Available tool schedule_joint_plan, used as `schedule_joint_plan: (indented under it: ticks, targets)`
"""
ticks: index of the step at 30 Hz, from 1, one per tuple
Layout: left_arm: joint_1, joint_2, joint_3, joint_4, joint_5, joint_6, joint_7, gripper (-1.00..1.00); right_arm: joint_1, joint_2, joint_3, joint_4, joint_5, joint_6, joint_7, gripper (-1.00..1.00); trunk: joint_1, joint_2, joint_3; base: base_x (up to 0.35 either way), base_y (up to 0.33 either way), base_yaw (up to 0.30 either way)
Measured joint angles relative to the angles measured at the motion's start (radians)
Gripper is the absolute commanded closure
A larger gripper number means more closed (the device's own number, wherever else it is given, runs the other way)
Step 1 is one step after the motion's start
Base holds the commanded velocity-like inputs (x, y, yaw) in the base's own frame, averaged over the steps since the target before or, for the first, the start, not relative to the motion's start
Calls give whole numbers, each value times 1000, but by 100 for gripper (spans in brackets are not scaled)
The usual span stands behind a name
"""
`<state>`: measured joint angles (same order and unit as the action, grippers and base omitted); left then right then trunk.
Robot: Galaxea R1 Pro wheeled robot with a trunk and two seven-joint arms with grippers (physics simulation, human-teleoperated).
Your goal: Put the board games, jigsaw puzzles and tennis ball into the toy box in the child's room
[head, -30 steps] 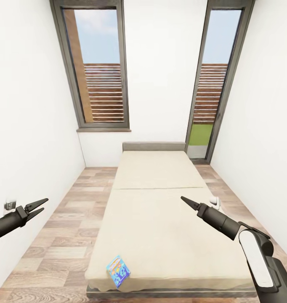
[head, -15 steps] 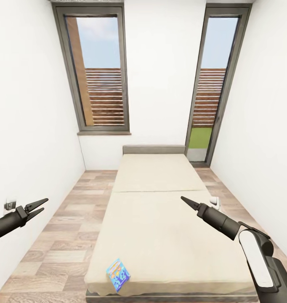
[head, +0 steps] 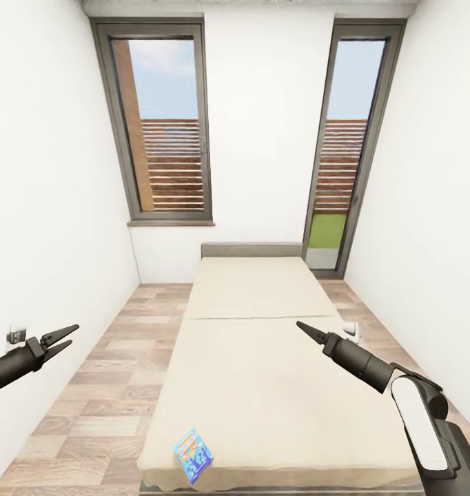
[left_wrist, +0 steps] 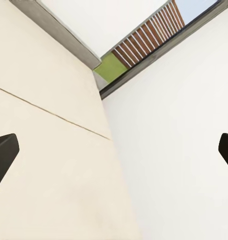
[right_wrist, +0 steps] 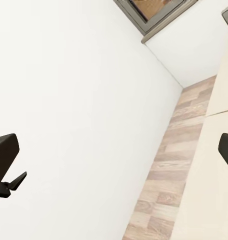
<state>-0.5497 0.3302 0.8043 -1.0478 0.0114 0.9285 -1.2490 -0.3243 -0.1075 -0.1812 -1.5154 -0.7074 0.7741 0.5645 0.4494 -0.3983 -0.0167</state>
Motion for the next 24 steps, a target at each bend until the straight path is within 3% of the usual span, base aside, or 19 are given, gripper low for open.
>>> schedule_joint_plan:
  ticks: [13, 24]
  targets:
    - [0, 0, 0, 0, 0, 1, 0, -100, 0, 0, -1, 0, -1, -13, 0, -100, 0, -1, 19, -84, 79, 0]
    - [0, 1, 0, 0, 0, 1, 0, -100, 0, 0, -2, 1, 1, -20, -1, -100, 0, -1, 20, -32, 45, 0]
